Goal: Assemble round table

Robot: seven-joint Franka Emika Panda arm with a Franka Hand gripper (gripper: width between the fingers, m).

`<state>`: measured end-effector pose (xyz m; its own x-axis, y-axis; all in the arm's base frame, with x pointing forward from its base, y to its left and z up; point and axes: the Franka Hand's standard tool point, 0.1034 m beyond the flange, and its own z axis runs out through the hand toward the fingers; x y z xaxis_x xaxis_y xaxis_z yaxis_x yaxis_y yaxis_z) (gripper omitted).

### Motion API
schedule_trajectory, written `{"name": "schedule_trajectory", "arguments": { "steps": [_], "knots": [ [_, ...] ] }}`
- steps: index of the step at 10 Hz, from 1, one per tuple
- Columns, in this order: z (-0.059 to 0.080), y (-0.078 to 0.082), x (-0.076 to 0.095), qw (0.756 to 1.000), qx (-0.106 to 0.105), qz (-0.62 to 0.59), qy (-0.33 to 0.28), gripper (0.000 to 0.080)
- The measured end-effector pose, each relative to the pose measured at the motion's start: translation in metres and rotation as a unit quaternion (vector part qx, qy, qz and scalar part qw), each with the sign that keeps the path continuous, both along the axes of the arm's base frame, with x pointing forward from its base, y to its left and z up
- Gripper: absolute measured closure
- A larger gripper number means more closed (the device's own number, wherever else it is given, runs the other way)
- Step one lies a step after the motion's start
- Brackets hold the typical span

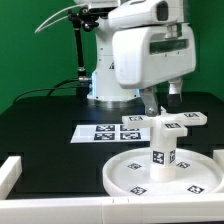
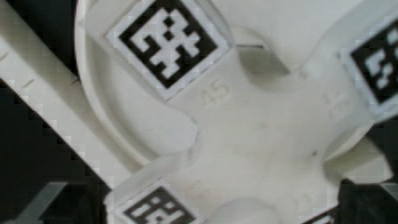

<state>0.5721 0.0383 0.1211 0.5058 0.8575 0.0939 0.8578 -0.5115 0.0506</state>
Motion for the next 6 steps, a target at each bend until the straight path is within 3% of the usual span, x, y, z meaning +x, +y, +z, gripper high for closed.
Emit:
{"name": "schedule_trajectory", "arguments": {
  "steps": [6],
  "knots": [
    [-0.0068,0.0008,-0.0064,0.998,0.005,-0.060,0.010,0.0150]
  ]
}}
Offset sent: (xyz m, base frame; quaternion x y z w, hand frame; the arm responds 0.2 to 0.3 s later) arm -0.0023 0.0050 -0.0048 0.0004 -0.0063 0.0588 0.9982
